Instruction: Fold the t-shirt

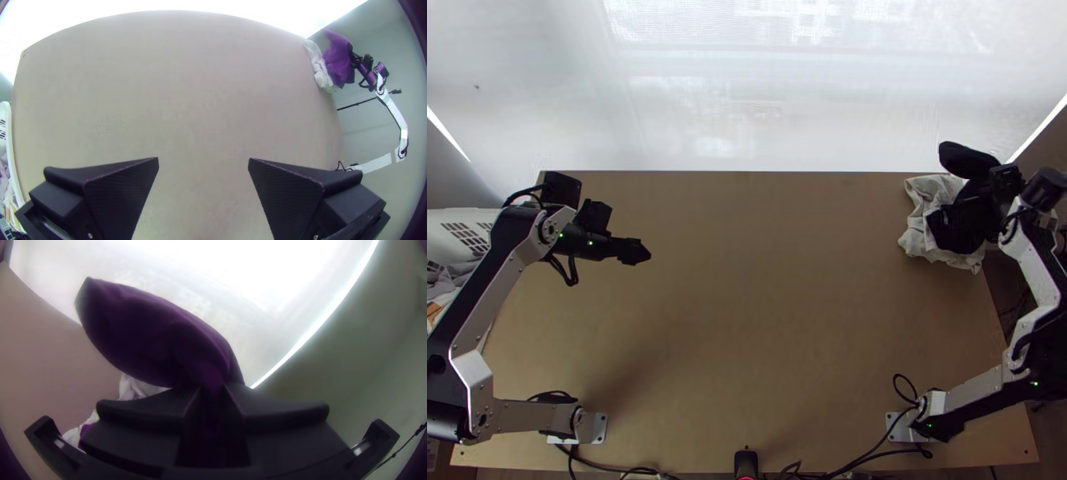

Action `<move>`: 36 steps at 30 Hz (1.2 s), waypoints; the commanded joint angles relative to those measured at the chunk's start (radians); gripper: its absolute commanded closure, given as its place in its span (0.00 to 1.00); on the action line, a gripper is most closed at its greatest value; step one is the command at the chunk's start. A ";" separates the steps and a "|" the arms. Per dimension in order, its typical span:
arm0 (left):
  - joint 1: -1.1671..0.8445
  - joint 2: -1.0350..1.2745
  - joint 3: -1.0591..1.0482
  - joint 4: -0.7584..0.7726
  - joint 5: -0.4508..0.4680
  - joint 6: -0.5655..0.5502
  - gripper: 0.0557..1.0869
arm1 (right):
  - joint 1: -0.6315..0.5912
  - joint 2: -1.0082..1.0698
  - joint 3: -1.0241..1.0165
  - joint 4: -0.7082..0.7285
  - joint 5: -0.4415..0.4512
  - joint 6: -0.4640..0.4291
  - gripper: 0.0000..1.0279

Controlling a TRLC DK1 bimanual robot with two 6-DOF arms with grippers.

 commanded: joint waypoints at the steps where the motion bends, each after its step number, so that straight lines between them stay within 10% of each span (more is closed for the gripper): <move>1: 0.063 -0.040 -0.038 -0.013 0.000 0.014 0.05 | 0.050 0.127 0.104 0.021 0.042 0.073 0.97; 36: -0.015 -0.022 -0.078 0.036 0.003 0.000 0.05 | -0.235 -0.350 -0.028 -0.164 -0.086 0.150 0.97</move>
